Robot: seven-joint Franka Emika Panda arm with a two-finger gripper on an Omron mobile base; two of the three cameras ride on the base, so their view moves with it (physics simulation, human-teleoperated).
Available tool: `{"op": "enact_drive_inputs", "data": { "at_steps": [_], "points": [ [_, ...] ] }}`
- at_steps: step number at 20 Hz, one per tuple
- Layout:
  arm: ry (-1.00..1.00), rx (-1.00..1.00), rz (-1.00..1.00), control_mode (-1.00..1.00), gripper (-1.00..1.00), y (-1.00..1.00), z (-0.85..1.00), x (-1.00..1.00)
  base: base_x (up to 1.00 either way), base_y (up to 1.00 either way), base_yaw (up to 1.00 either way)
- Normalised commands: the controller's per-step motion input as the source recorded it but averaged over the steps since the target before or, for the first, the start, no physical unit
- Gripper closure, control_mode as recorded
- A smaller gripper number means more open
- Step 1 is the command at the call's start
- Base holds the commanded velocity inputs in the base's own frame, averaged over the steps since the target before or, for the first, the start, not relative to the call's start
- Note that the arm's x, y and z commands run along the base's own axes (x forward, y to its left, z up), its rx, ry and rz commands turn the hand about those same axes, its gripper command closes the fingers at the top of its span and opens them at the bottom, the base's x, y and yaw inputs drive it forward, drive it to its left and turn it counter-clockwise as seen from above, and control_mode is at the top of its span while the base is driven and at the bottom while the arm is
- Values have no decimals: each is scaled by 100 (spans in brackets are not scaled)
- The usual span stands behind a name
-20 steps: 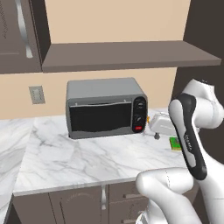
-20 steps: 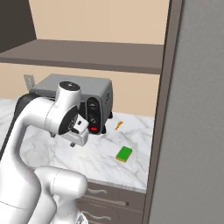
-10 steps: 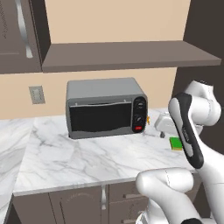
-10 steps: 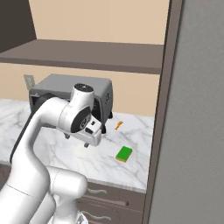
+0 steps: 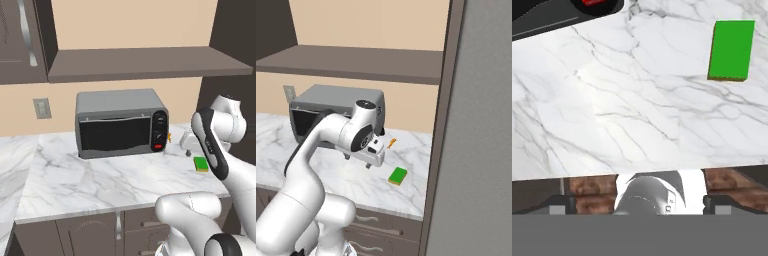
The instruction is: Place the sponge inside the microwave to prepare for sanitizing.
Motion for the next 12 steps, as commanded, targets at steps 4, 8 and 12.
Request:
{"op": "enact_drive_inputs", "data": {
  "at_steps": [4,8,12],
  "points": [
    [0,-4,0,-100,-100,-27,-26,44,0,0,0],
    [0,-8,-2,-100,-100,-26,-27,37,0,0,0],
    [0,-1,-2,-100,-100,-33,-25,29,0,0,0]
  ]
}}
